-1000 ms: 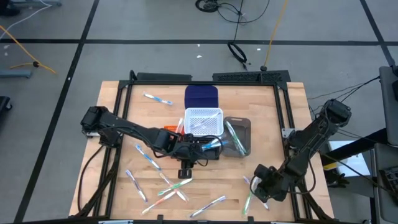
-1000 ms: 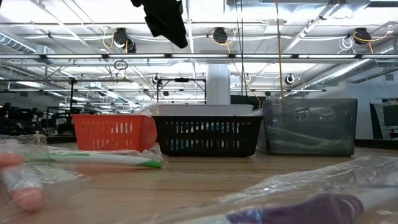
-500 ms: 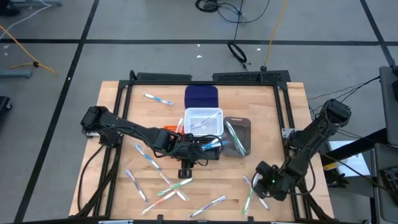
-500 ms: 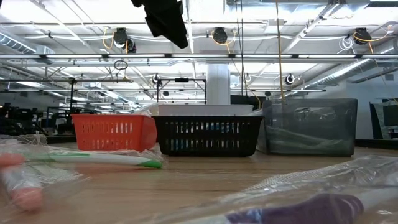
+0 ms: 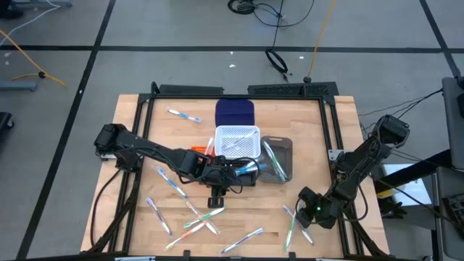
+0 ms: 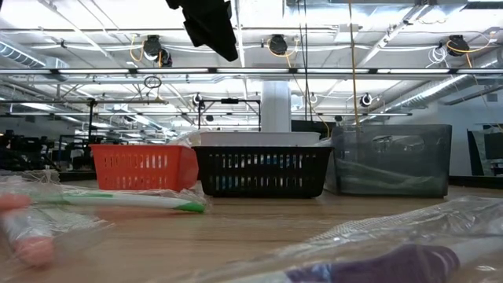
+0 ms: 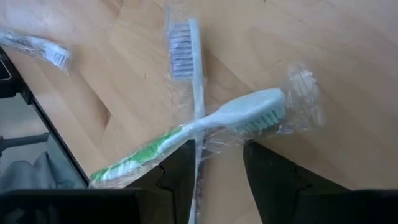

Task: Pick & Place Toothbrushes
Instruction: Put the green toothbrush into the black bin

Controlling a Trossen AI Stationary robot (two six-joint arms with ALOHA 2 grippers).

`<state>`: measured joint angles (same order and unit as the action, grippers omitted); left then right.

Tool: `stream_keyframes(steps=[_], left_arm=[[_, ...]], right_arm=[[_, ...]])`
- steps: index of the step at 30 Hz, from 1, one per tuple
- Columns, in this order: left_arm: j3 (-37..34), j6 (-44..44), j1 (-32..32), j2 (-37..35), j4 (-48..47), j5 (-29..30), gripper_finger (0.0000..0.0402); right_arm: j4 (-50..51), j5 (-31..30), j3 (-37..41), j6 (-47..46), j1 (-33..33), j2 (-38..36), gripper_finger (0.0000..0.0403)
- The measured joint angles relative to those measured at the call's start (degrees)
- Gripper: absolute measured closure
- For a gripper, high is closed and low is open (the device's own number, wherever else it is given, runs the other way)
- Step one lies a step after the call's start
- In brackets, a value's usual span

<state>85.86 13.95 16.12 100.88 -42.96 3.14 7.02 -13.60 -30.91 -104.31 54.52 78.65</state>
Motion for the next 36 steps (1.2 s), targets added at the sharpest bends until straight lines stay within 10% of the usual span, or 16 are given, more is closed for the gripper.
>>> stream_keyframes(steps=[6, 14, 36], left_arm=[[0.0, -0.01, 0.0, 0.02, 0.64, 0.0, 0.027], [0.02, -0.01, 0.0, 0.02, 0.84, 0.02, 0.027], [0.04, -0.12, -0.09, 0.04, 4.68, 0.02, 0.027]], right_arm=[[0.17, -1.44, 0.56, 1.64, 0.02, -0.02, 0.0284], [0.66, -4.18, 0.76, 4.44, 0.0, 0.22, 0.0395], [0.09, -14.15, 0.78, 16.65, -0.16, -10.46, 0.0403]])
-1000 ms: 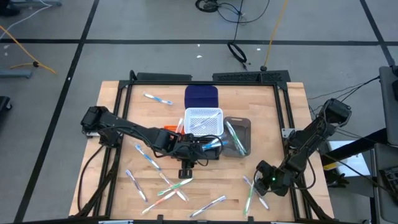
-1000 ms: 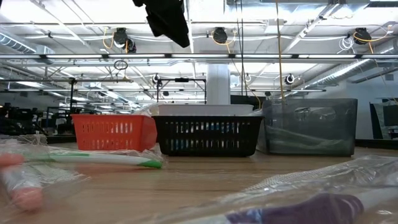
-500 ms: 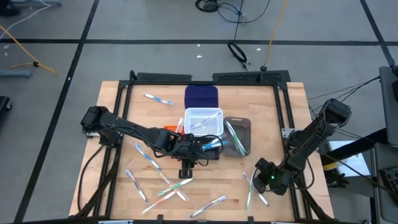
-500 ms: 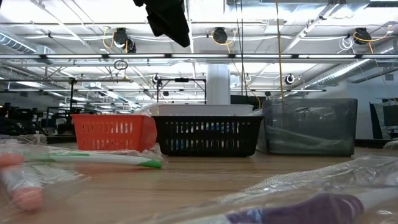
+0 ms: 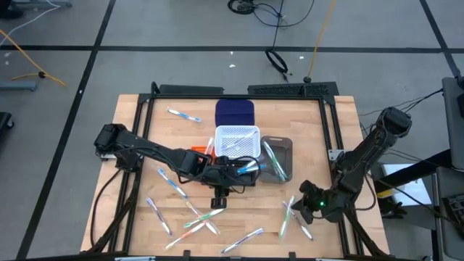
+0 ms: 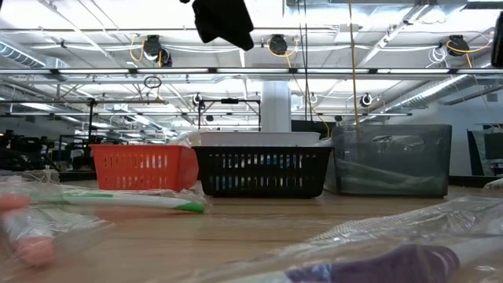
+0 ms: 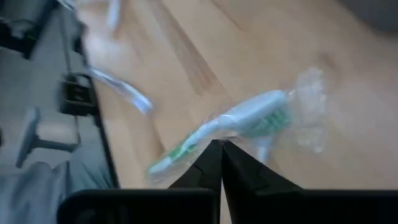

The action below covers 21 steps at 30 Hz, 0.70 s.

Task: Pick & Place Toothbrushes
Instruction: Put the green toothbrush into the black bin

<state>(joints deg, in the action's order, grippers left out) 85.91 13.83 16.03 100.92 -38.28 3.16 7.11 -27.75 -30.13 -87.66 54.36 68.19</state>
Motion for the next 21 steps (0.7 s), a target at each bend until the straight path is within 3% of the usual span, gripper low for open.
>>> stream_keyframes(steps=[11, 21], left_arm=[[0.0, 0.04, 0.02, 0.0, 11.09, -0.11, 0.027], [0.0, 0.06, 0.02, 0.0, 21.98, -4.62, 0.027]], right_arm=[[-17.5, -14.59, -0.08, 32.24, -0.04, -5.58, 0.0403], [-32.48, -17.45, -0.09, 53.33, -2.65, -5.72, 0.0403]])
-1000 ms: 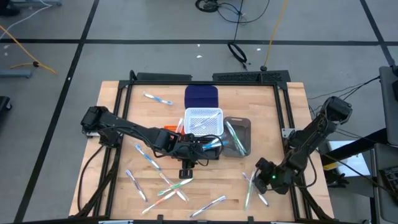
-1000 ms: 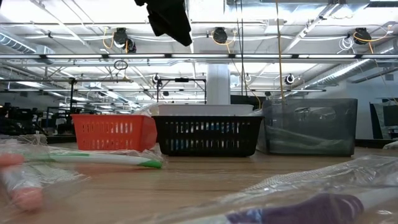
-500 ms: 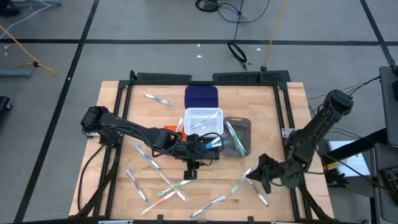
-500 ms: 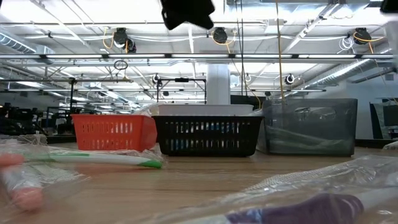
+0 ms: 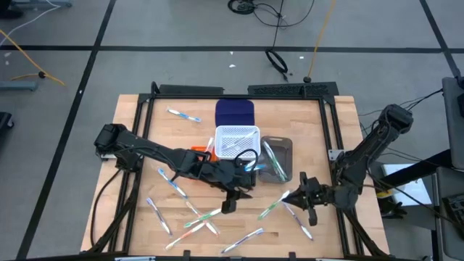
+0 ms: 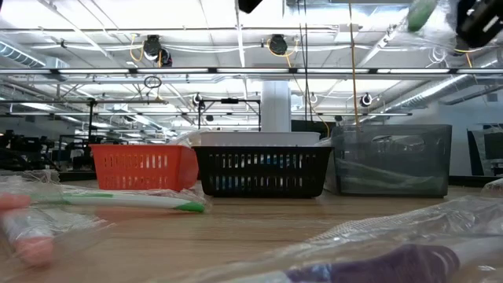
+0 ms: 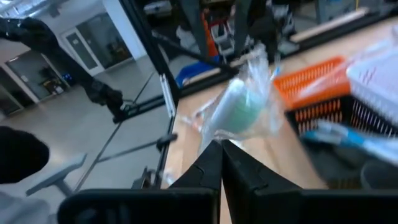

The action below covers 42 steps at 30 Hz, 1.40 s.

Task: Pick & Place Toothbrushes
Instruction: Put the green toothbrush into the black bin

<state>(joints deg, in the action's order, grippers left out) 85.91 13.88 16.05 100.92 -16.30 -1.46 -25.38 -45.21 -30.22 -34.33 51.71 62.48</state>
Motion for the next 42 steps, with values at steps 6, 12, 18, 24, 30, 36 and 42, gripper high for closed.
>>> stream_keyframes(steps=[6, 12, 18, 24, 30, 36, 42], left_arm=[[0.0, 0.14, 0.0, 0.0, 3.17, 0.0, 0.0269], [0.0, 0.17, 0.0, 0.0, 5.66, 0.77, 0.0223], [0.0, -0.09, 0.0, 0.0, 7.55, 6.03, 0.0157], [0.02, 0.2, -0.19, 3.22, 14.48, 6.58, 0.0129], [-0.01, 0.83, -1.03, 7.15, 16.56, 6.33, 0.0128], [0.02, 1.48, -1.56, 8.87, 18.06, 5.51, 0.0159], [0.02, 1.26, -1.73, 9.03, 18.31, 2.6, 0.0276]], right_arm=[[-5.97, 0.26, 0.0, 8.89, -1.95, 0.0, 0.0403], [-12.35, 0.23, -0.02, 18.96, -3.71, 0.0, 0.0403], [-16.2, 0.26, -0.02, 26.01, -5.76, 0.0, 0.0403], [-18.78, 0.77, -0.02, 30.0, -8.5, 0.0, 0.0403], [-20.28, 0.81, -0.04, 35.74, -9.38, 0.02, 0.0403], [-21.39, 0.48, -0.04, 37.64, -9.38, -0.02, 0.0403], [-21.1, 0.44, -0.04, 38.05, -9.36, -0.02, 0.0403]])
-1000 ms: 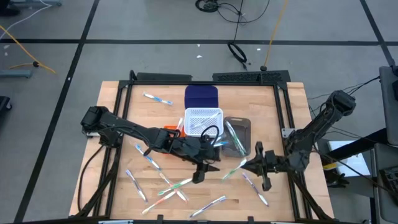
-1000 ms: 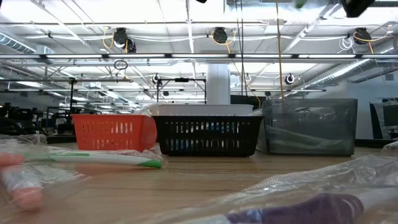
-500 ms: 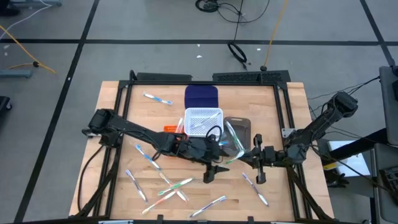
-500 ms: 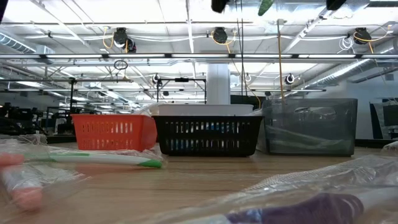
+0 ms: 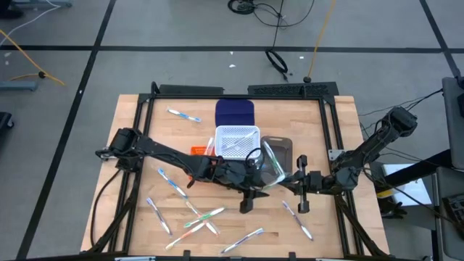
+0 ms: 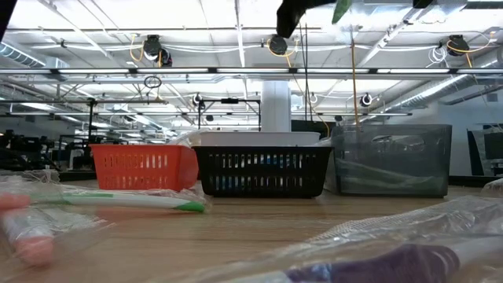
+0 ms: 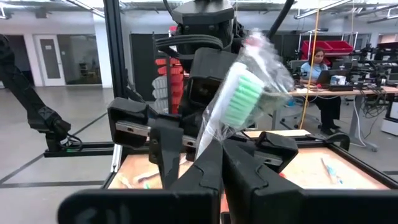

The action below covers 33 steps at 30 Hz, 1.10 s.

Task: Pick & Place Toothbrushes
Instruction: Put the green toothbrush into the black bin

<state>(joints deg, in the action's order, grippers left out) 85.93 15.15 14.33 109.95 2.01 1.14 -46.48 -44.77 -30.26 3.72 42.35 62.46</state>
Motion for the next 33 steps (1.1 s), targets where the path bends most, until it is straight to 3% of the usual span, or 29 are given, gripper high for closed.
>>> stream_keyframes(steps=[3, 5, 12, 21, 26, 33], left_arm=[[0.0, -1.22, 0.0, -0.01, -0.12, -1.48, 0.0359], [0.0, -1.65, 0.09, 0.0, 0.02, -1.61, 0.0387], [0.0, -3.93, 0.79, 0.0, 1.53, -1.69, 0.0391], [-0.07, -7.21, 1.93, -0.14, 5.75, -1.07, 0.0392], [-0.07, -7.57, 1.92, -0.06, 5.75, -1.06, 0.0392], [-0.07, -8.55, 1.77, -0.06, 8.62, -0.12, 0.0392]], right_arm=[[0.04, -0.04, 0.0, 0.44, 0.0, 0.0, 0.0403], [0.01, 0.06, 0.0, 0.46, 0.0, 0.0, 0.0403], [-0.1, 4.29, 0.0, 0.44, 0.0, 0.0, 0.0403], [0.37, 4.77, 0.02, 0.09, 0.11, 0.07, 0.0393], [0.13, 10.21, 0.02, 0.2, 0.13, 0.02, 0.0347], [0.81, 10.41, 0.02, 0.18, -0.08, 0.04, 0.0257]])
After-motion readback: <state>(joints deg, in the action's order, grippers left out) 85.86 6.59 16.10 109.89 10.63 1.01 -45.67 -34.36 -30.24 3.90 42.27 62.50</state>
